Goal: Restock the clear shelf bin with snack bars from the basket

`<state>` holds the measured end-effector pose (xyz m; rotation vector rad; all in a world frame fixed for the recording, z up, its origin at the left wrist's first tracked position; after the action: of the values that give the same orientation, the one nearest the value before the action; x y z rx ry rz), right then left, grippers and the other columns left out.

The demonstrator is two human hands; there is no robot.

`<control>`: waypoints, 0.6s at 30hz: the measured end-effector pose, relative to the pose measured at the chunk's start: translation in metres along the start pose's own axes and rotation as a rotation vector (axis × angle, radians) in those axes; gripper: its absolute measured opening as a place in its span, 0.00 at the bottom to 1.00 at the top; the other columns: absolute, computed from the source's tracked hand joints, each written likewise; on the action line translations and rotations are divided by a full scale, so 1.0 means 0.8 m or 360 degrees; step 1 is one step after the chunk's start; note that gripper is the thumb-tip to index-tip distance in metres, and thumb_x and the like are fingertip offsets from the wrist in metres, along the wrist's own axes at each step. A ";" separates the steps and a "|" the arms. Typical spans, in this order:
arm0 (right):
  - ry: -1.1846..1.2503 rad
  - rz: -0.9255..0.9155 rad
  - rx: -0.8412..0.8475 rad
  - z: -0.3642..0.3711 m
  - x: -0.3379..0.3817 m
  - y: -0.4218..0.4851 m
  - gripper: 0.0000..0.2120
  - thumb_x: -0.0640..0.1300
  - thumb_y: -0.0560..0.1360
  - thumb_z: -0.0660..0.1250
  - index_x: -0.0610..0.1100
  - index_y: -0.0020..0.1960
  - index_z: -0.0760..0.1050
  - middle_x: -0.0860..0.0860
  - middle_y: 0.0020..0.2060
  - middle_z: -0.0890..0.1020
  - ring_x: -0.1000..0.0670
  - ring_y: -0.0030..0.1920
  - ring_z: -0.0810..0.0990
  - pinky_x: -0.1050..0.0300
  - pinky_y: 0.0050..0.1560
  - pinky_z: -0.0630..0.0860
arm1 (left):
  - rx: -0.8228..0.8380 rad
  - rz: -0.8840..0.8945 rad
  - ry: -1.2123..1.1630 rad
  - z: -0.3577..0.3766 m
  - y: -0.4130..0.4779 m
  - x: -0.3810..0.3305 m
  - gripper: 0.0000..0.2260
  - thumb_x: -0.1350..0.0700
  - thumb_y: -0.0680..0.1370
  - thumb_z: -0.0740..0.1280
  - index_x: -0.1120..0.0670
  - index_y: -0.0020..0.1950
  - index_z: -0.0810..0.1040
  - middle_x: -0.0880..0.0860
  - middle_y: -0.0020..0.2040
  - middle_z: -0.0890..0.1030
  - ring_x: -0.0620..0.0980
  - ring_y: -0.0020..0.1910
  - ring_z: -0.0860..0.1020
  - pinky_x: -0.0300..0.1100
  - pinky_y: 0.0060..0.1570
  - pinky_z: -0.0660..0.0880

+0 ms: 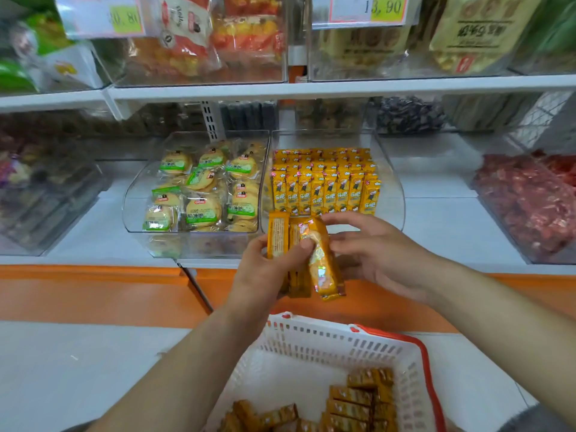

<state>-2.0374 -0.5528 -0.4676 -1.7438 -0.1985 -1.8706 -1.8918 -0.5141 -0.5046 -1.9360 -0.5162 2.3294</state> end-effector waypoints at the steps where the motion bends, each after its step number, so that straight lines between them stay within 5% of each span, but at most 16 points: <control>1: 0.0072 0.0021 0.0028 0.004 -0.002 0.001 0.16 0.37 0.78 0.68 0.47 0.64 0.76 0.41 0.47 0.84 0.42 0.43 0.84 0.49 0.42 0.81 | -0.0006 0.0029 0.0002 -0.001 0.000 -0.002 0.37 0.44 0.60 0.80 0.53 0.66 0.76 0.56 0.53 0.87 0.57 0.50 0.87 0.57 0.49 0.84; 5: -0.0007 -0.0072 0.0070 0.016 -0.001 0.005 0.19 0.48 0.68 0.76 0.48 0.58 0.80 0.43 0.50 0.85 0.42 0.46 0.86 0.49 0.44 0.82 | -0.0025 0.0116 0.0069 -0.003 0.002 -0.011 0.35 0.44 0.62 0.80 0.54 0.66 0.77 0.56 0.52 0.87 0.57 0.49 0.87 0.55 0.47 0.84; 10: 0.0057 -0.0083 -0.0117 -0.010 0.002 0.015 0.18 0.37 0.73 0.73 0.49 0.61 0.78 0.42 0.51 0.85 0.40 0.48 0.86 0.47 0.41 0.82 | -0.0035 0.0072 0.0028 -0.006 0.007 -0.013 0.24 0.51 0.73 0.76 0.53 0.67 0.75 0.57 0.53 0.87 0.58 0.50 0.87 0.64 0.54 0.82; 13: -0.0038 -0.0163 -0.0225 -0.038 0.021 0.017 0.16 0.37 0.73 0.72 0.53 0.57 0.80 0.44 0.50 0.85 0.42 0.50 0.85 0.46 0.46 0.81 | -0.0035 0.0081 0.0047 -0.010 0.010 -0.016 0.18 0.57 0.78 0.73 0.53 0.66 0.75 0.55 0.47 0.88 0.56 0.47 0.87 0.59 0.50 0.83; 18: 0.0028 -0.0195 -0.0344 -0.068 0.035 0.016 0.17 0.35 0.72 0.73 0.44 0.59 0.74 0.44 0.43 0.85 0.48 0.37 0.83 0.56 0.36 0.77 | -0.0013 0.0117 0.0072 -0.011 0.011 -0.023 0.16 0.57 0.78 0.72 0.52 0.65 0.75 0.52 0.45 0.88 0.54 0.46 0.87 0.59 0.50 0.83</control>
<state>-2.0781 -0.5977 -0.4518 -1.8944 -0.1013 -2.0598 -1.8784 -0.5254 -0.4909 -2.0398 -0.4589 2.3237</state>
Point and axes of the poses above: each hand's wrist, its own y-axis towards the middle knuckle, its own z-axis out of the palm, x = y × z, the point moved 10 cm from there along y, towards the middle knuckle
